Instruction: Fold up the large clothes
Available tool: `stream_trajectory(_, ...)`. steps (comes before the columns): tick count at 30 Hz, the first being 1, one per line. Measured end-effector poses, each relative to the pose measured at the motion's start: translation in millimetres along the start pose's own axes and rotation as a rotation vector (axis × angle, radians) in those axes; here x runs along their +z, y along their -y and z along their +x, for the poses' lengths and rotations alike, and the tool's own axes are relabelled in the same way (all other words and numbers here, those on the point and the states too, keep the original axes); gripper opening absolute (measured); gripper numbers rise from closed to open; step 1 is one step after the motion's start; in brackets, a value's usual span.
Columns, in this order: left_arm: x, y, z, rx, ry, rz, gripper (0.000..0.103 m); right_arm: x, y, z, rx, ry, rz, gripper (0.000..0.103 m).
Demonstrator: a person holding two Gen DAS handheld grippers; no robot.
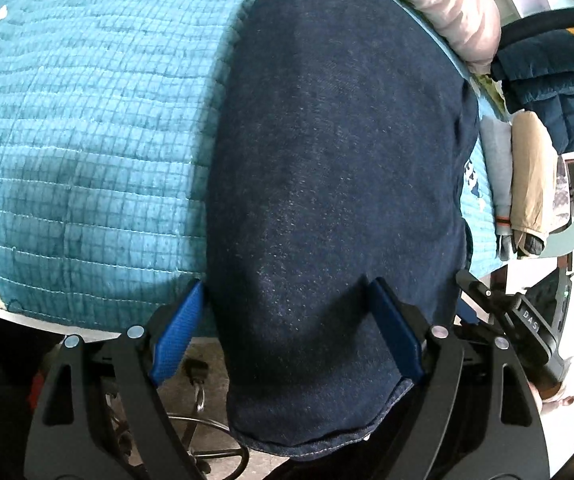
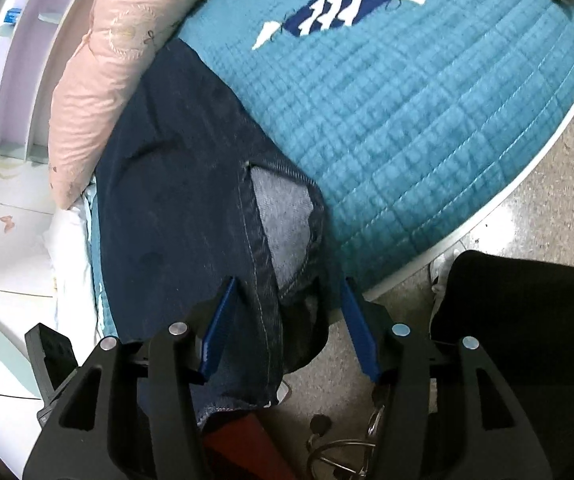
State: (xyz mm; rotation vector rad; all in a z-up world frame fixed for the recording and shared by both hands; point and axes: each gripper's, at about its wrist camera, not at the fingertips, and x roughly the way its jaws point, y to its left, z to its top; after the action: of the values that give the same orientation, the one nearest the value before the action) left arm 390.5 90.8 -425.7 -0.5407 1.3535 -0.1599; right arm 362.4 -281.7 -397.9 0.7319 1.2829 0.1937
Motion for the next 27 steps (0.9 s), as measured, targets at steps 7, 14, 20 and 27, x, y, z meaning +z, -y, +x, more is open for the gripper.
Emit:
stream_trajectory(7, -2.0, -0.7, 1.8, -0.015, -0.007, -0.013, 0.083, -3.2, 3.9, 17.2, 0.05, -0.058, 0.051, 0.052)
stream_trajectory(14, -2.7, 1.1, 3.0, -0.025, -0.018, 0.003, 0.083, -2.1, 9.3, 23.0, 0.102, -0.085, 0.097, 0.057)
stream_trajectory(20, -6.0, 2.0, 8.4, -0.063, -0.079, -0.02, 0.083, -7.4, -5.0, 19.0, 0.19, -0.086, 0.083, 0.053)
stream_trajectory(27, -17.5, 2.8, 12.9, -0.084, -0.126, -0.034, 0.083, -5.5, -0.6, 30.2, 0.181, -0.098, 0.127, 0.053)
